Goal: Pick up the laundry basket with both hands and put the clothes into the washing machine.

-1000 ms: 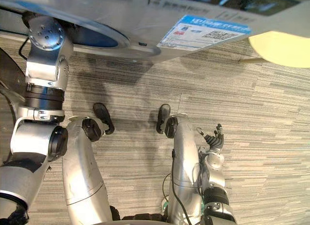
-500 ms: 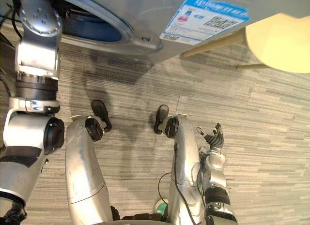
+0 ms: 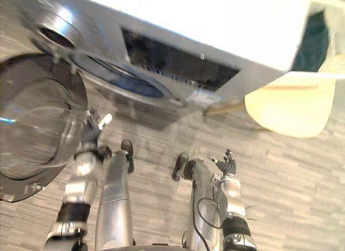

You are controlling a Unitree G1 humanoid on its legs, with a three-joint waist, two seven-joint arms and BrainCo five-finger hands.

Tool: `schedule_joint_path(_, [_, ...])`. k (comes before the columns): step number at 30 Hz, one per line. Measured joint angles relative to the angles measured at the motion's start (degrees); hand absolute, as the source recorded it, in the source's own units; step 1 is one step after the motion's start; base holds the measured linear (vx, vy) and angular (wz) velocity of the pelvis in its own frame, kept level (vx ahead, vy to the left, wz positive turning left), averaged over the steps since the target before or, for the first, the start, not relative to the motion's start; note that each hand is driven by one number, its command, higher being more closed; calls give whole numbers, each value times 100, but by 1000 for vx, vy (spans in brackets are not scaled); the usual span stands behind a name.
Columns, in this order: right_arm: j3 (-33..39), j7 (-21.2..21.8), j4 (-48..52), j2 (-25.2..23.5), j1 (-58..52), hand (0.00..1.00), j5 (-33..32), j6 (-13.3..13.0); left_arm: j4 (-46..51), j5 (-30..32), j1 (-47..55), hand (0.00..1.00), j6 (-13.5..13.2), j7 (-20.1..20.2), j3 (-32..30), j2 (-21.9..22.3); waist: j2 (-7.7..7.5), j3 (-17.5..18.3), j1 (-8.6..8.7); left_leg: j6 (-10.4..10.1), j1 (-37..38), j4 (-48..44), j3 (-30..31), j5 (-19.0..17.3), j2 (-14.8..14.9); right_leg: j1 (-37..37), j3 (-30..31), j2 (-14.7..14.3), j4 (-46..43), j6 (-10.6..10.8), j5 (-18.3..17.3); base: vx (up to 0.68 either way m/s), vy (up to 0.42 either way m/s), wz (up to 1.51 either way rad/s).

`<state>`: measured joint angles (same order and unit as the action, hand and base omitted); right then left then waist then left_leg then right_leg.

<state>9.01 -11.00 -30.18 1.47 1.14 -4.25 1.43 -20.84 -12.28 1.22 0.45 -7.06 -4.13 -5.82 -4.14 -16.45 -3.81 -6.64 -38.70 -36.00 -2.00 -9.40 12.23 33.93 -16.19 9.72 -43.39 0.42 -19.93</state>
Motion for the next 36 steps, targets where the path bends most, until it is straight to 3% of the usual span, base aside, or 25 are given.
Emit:
schedule_joint_path(4, [-6, -2, -60, -8, -239, 0, 44, 8, -628, 320, 239, 0, 39, 88, -76, 226, 131, 399, -7, 17, 966, 789, -259, 194, -23, -895, -8, -88, 924, 129, 300, 149, 34, -10])
schedule_joint_path(10, [231, -1, -964, 9, -283, 0, 145, -18, -2206, 1041, 262, 0, 62, 58, -304, 289, 243, 1086, 24, 35, 2565, 2483, -792, 630, -133, -2281, 257, -343, 2937, 336, 1104, 162, 67, -30])
schedule_joint_path(14, [467, 5, -1651, 108, -142, 0, 160, -32, -2682, 1419, 245, 0, 67, 60, -306, 146, 301, 1151, 174, 51, 3208, 3060, -1093, 782, -275, -2918, 477, -421, 3787, 425, 1525, 130, 67, -32])
schedule_joint_path(18, [581, 14, -1904, 132, -147, 0, 161, -31, -2957, 1667, 252, 0, 89, 64, -306, 4, 314, 1158, 258, 50, 3649, 3232, -1516, 780, -301, -3071, 935, -458, 4032, 458, 1727, 32, 35, -54])
schedule_joint_path(22, [564, 15, -2005, 141, 54, 0, 161, -33, -3197, 1753, 266, 0, 96, 53, -386, -52, 326, 1150, 280, 59, 3782, 3130, -2326, 718, -185, -2746, 1693, -632, 4262, 434, 2267, -66, 15, -140])
schedule_joint_path(23, [537, 14, -2070, 152, 169, 0, 160, -27, -3246, 1758, 259, 0, 95, 48, -474, -45, 375, 1126, 264, 55, 3808, 3036, -2696, 579, -18, -2596, 1540, -820, 4441, 368, 2712, -99, -79, -204])
schedule_joint_path(24, [464, 2, -2064, 125, 260, 0, 157, -29, -3296, 1777, 271, 0, 98, 51, -554, -36, 412, 1094, 270, 73, 3885, 2964, -3254, 421, 216, -2570, 781, -938, 4801, 16, 3029, -104, -112, -212])
schedule_joint_path(25, [445, 1, -2066, 96, 317, 0, 155, -26, -3331, 1820, 272, 0, 105, 53, -557, -70, 376, 1049, 273, 54, 3973, 2951, -3535, 380, 217, -2534, -20, -844, 4593, -399, 2523, -121, -146, -216])
schedule_joint_path(26, [446, 1, -2081, 175, 339, 0, 151, -19, -3437, 1902, 248, 0, 151, 52, -546, -41, 461, 1011, 269, 36, 4165, 2851, -4034, 280, 386, -2490, -1254, -580, 4178, -624, 2042, -89, -117, -228])
schedule_joint_path(27, [443, -17, -2091, 253, 347, 0, 141, -24, -3442, 1973, 319, 0, 160, 59, -539, -2, 534, 976, 270, -108, 4424, 2686, -4553, 117, 513, -2457, -2364, -309, 3613, -709, 1699, -58, -113, -236])
schedule_joint_path(28, [440, -20, -2100, 277, 348, 0, 137, -25, -3448, 1981, 357, 0, 160, 58, -533, -2, 534, 976, 270, -183, 4515, 2532, -4779, 0, 591, -2457, -2632, -189, 3391, -647, 1651, -11, -171, -241])
schedule_joint_path(29, [400, -29, -2119, 343, 348, 0, 136, -29, -3489, 1985, 388, 0, 163, 63, -468, -6, 560, 984, 264, -385, 4608, 2139, -5088, -331, 782, -2381, -2651, -194, 3101, -510, 1567, 13, -245, -243])
schedule_joint_path(30, [325, -30, -2152, 426, 335, 0, 136, -15, -3518, 1987, 433, 0, 163, 76, -392, 17, 769, 1002, 239, -544, 4726, 1848, -5322, -565, 1014, -2227, -2340, -414, 2898, -538, 1476, 37, -255, -233])
schedule_joint_path(31, [270, -33, -2164, 484, 327, 0, 137, -1, -3540, 1996, 468, 0, 163, 80, -364, 63, 848, 1024, 240, -604, 4787, 1591, -5445, -639, 1193, -2100, -2200, -402, 2439, -669, 1320, 150, -184, -192])
schedule_joint_path(32, [188, -54, -2213, 591, 210, 0, 139, 3, -3525, 2036, 472, 0, 153, 87, -370, 46, 861, 1003, 279, -198, 4828, 506, -5414, -815, 1592, -2084, -1757, -459, 1938, -400, 791, 229, -182, -157])
schedule_joint_path(33, [182, -62, -2397, 653, 251, 0, 141, 50, -3504, 2039, 432, 0, 141, 100, -375, 85, 972, 925, 138, 859, 4551, -585, -4849, -677, 2055, -2133, -1374, -778, 1960, -480, 717, 212, -207, -183])
schedule_joint_path(34, [147, -77, -2462, 632, 267, 0, 143, 98, -3494, 2035, 441, 0, 141, 98, -380, 155, 1015, 879, 59, 1241, 4065, -1445, -3911, -311, 2162, -2244, -1059, -1000, 2189, -544, 813, 182, -241, -189])
schedule_joint_path(35, [102, -131, -2471, 651, 317, 0, 144, 119, -3478, 2033, 465, 0, 146, 98, -381, 240, 993, 790, 14, 818, 3486, -1972, -2857, -477, 1795, -2335, -777, -1106, 2381, -563, 894, 206, -176, -189])
schedule_joint_path(36, [92, -143, -2491, 648, 357, 0, 139, 129, -3384, 2001, 457, 0, 132, 75, -379, 244, 1071, 724, -30, 427, 2969, -2206, -1937, -713, 1179, -2575, -505, -1180, 2664, -471, 1028, 327, -127, -154])
